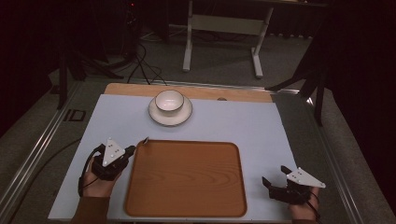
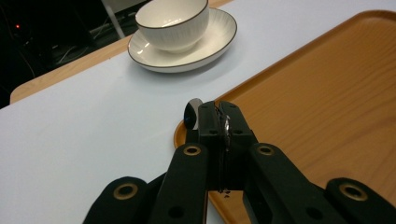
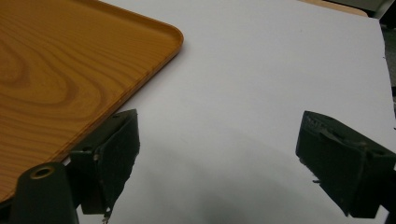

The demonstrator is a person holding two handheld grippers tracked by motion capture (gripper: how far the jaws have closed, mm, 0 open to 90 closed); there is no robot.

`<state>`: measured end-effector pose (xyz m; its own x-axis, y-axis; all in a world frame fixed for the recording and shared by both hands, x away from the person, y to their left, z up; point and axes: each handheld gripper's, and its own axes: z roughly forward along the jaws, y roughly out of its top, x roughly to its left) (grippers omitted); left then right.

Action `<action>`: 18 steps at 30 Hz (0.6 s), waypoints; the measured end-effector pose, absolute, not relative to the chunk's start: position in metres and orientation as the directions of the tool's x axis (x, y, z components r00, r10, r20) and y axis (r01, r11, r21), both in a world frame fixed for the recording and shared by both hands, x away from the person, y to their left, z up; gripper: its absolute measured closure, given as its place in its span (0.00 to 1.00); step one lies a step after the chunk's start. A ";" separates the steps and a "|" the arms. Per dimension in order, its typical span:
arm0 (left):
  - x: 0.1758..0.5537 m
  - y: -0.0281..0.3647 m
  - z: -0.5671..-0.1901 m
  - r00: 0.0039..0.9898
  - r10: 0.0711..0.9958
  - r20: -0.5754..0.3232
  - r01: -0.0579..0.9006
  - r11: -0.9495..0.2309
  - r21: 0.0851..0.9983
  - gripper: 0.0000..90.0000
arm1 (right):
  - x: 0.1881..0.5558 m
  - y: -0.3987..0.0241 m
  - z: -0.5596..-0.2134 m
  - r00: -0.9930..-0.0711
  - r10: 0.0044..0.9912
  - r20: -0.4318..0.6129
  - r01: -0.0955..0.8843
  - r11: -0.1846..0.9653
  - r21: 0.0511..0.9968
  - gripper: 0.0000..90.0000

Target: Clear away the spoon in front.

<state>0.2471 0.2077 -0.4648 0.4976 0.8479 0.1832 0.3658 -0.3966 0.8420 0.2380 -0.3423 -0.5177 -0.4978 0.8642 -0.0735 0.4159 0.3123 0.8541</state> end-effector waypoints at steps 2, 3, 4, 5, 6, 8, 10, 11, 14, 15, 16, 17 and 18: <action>0.246 0.208 -0.466 0.500 0.847 0.183 0.367 -0.399 0.840 0.98 | 0.238 -0.342 -0.518 -0.498 0.864 -0.074 0.415 0.312 0.854 0.15; 0.245 0.208 -0.467 0.501 0.846 0.184 0.367 -0.400 0.839 0.98 | 0.238 -0.342 -0.518 -0.498 0.864 -0.074 0.415 0.312 0.854 0.15; 0.245 0.208 -0.467 0.503 0.845 0.184 0.371 -0.403 0.836 0.98 | 0.238 -0.342 -0.518 -0.499 0.863 -0.075 0.415 0.314 0.854 0.15; 0.244 0.208 -0.468 0.503 0.843 0.191 0.374 -0.411 0.831 0.98 | 0.238 -0.342 -0.518 -0.500 0.863 -0.075 0.414 0.314 0.854 0.15; 0.244 0.207 -0.469 0.502 0.842 0.195 0.376 -0.416 0.828 0.98 | 0.238 -0.342 -0.518 -0.500 0.863 -0.076 0.414 0.315 0.854 0.15; 0.243 0.208 -0.471 0.507 0.839 0.198 0.379 -0.423 0.823 0.98 | 0.238 -0.342 -0.518 -0.499 0.863 -0.076 0.414 0.314 0.854 0.15; 0.242 0.208 -0.472 0.504 0.840 0.200 0.379 -0.424 0.823 0.98 | 0.238 -0.342 -0.518 -0.498 0.864 -0.075 0.416 0.314 0.854 0.15; 0.241 0.208 -0.472 0.504 0.840 0.201 0.380 -0.425 0.822 0.98 | 0.238 -0.342 -0.518 -0.498 0.864 -0.075 0.416 0.314 0.854 0.15; 0.240 0.208 -0.473 0.503 0.840 0.204 0.380 -0.426 0.821 0.98 | 0.238 -0.342 -0.518 -0.499 0.863 -0.076 0.416 0.315 0.853 0.15; 0.240 0.208 -0.473 0.503 0.840 0.204 0.379 -0.427 0.821 0.98 | 0.238 -0.342 -0.518 -0.499 0.863 -0.076 0.416 0.315 0.853 0.15; 0.239 0.208 -0.473 0.504 0.840 0.202 0.379 -0.425 0.822 0.97 | 0.238 -0.342 -0.518 -0.498 0.864 -0.075 0.415 0.314 0.854 0.15; 0.239 0.208 -0.474 0.504 0.840 0.200 0.380 -0.424 0.822 0.97 | 0.238 -0.342 -0.518 -0.499 0.863 -0.076 0.415 0.315 0.854 0.15; 0.239 0.208 -0.475 0.505 0.840 0.197 0.380 -0.421 0.824 0.96 | 0.238 -0.342 -0.518 -0.500 0.862 -0.077 0.416 0.317 0.852 0.15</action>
